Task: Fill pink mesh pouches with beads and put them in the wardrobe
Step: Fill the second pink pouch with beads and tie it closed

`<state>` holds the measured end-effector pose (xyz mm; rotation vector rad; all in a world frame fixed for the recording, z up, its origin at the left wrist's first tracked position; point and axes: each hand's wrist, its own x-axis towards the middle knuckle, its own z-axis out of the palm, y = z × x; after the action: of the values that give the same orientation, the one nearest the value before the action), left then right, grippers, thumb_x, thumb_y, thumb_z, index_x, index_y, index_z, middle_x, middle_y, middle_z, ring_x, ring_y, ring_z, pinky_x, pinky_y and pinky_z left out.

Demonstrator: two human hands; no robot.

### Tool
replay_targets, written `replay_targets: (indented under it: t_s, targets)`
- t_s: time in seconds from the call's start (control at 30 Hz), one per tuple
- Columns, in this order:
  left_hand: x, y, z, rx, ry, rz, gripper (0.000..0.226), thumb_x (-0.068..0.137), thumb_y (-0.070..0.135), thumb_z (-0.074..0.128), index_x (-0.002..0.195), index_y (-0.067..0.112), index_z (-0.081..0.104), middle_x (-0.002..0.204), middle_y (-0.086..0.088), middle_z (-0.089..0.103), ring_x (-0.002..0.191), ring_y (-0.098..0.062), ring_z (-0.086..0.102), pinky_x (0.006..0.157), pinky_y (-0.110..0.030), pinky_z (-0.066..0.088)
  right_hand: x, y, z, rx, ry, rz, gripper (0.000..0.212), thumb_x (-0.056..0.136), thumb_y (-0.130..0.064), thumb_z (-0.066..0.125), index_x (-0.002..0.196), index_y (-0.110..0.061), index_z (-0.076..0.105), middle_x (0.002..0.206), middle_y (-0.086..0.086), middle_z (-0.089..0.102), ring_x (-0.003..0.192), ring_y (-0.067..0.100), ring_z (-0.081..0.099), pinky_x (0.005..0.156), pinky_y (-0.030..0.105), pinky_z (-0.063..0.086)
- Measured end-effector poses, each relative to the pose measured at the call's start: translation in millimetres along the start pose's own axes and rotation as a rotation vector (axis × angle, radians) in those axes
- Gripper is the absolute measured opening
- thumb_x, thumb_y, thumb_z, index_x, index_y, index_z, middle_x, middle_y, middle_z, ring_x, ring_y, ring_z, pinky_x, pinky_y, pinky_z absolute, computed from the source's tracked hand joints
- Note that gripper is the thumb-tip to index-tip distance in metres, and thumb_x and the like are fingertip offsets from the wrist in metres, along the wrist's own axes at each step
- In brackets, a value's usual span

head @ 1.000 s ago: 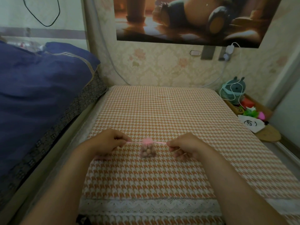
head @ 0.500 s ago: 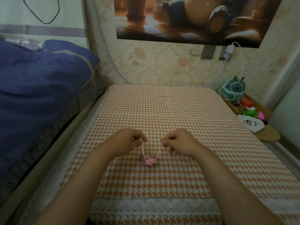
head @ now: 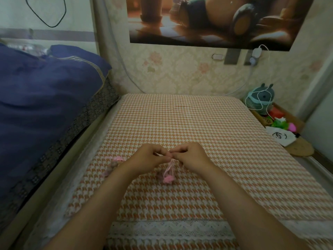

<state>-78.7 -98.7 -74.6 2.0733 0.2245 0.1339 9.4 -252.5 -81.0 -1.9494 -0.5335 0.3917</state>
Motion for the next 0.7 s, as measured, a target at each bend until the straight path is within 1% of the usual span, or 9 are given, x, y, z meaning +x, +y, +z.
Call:
replay_targets:
  t_s: [0.1,0.13,0.23,0.33,0.4,0.43,0.5,0.6,0.7]
  targets:
    - [0.0,-1.5,0.7,-0.114,-0.046,-0.093,0.007,0.084,0.012,0.074,0.089,0.013,0.078,0.082,0.006,0.075,0.066,0.007,0.063,0.060,-0.008,0.045,2.0,1.6,2.4,0.016,0.010,-0.006,0.008,0.085,-0.016,0.076,0.091,-0.018,0.081,0.075,0.002,0.075,0.044,-0.002,0.054,0.045,0.015,0.041]
    - [0.3,-1.7,0.8,-0.140,-0.055,-0.108,0.008,0.084,0.011,0.074,0.090,0.012,0.078,0.083,0.005,0.076,0.069,0.006,0.064,0.063,-0.009,0.046,2.1,1.8,2.9,0.028,-0.003,-0.002,0.007,0.085,-0.016,0.076,0.090,-0.019,0.080,0.075,0.002,0.075,0.043,-0.002,0.053,0.044,0.015,0.041]
    - [2.3,-1.4,1.0,-0.194,-0.047,-0.145,0.011,0.084,0.011,0.074,0.093,0.009,0.077,0.089,-0.002,0.077,0.077,-0.004,0.068,0.070,-0.013,0.051,3.2,2.1,4.4,0.066,-0.038,0.018,0.009,0.086,-0.019,0.076,0.084,-0.028,0.078,0.066,-0.009,0.072,0.045,-0.001,0.053,0.045,0.019,0.042]
    - [3.5,-1.6,2.2,-0.221,-0.035,-0.173,0.010,0.083,0.010,0.074,0.092,0.008,0.077,0.079,0.000,0.075,0.070,-0.006,0.066,0.062,-0.013,0.051,3.6,1.5,4.2,0.098,-0.051,0.027,0.011,0.089,-0.016,0.072,0.095,-0.022,0.079,0.068,-0.011,0.071,0.048,-0.003,0.056,0.047,0.013,0.042]
    - [2.4,-0.3,3.1,-0.221,-0.019,-0.186,0.010,0.084,0.012,0.073,0.093,0.008,0.077,0.072,0.005,0.073,0.064,-0.003,0.064,0.054,-0.010,0.046,2.3,1.0,3.3,0.105,-0.061,0.053,0.014,0.093,-0.017,0.066,0.099,-0.021,0.078,0.074,-0.007,0.073,0.050,0.004,0.056,0.047,0.018,0.042]
    - [2.0,0.7,3.6,-0.218,-0.007,-0.189,0.011,0.085,0.012,0.072,0.094,0.008,0.077,0.072,0.006,0.072,0.061,-0.001,0.063,0.052,-0.009,0.044,1.6,0.4,2.7,0.104,-0.069,0.069,0.017,0.095,-0.017,0.062,0.101,-0.022,0.078,0.079,-0.004,0.075,0.051,0.009,0.055,0.046,0.021,0.042]
    - [1.7,1.9,5.0,-0.220,0.023,-0.187,0.011,0.087,0.012,0.070,0.095,0.006,0.076,0.072,0.006,0.072,0.056,0.005,0.061,0.049,-0.007,0.042,1.0,-1.9,0.4,0.102,-0.099,0.107,0.021,0.094,-0.016,0.058,0.105,-0.020,0.076,0.089,0.003,0.076,0.054,0.014,0.056,0.046,0.025,0.043]
    - [1.7,2.6,6.2,-0.233,0.073,-0.180,0.011,0.087,0.010,0.070,0.095,0.005,0.076,0.067,0.007,0.069,0.049,0.009,0.057,0.046,-0.006,0.040,-2.7,-6.4,-2.9,0.112,-0.215,0.131,0.017,0.089,-0.023,0.068,0.100,-0.013,0.077,0.089,0.006,0.075,0.054,0.012,0.057,0.045,0.024,0.043]
    - [1.1,2.6,5.8,-0.212,0.084,-0.183,0.011,0.087,0.012,0.070,0.094,0.008,0.077,0.067,0.007,0.070,0.050,0.008,0.057,0.046,-0.006,0.039,-7.1,-5.9,-0.5,0.060,-0.240,0.107,0.016,0.083,-0.025,0.078,0.094,-0.014,0.079,0.075,0.005,0.071,0.053,0.008,0.055,0.045,0.019,0.042]
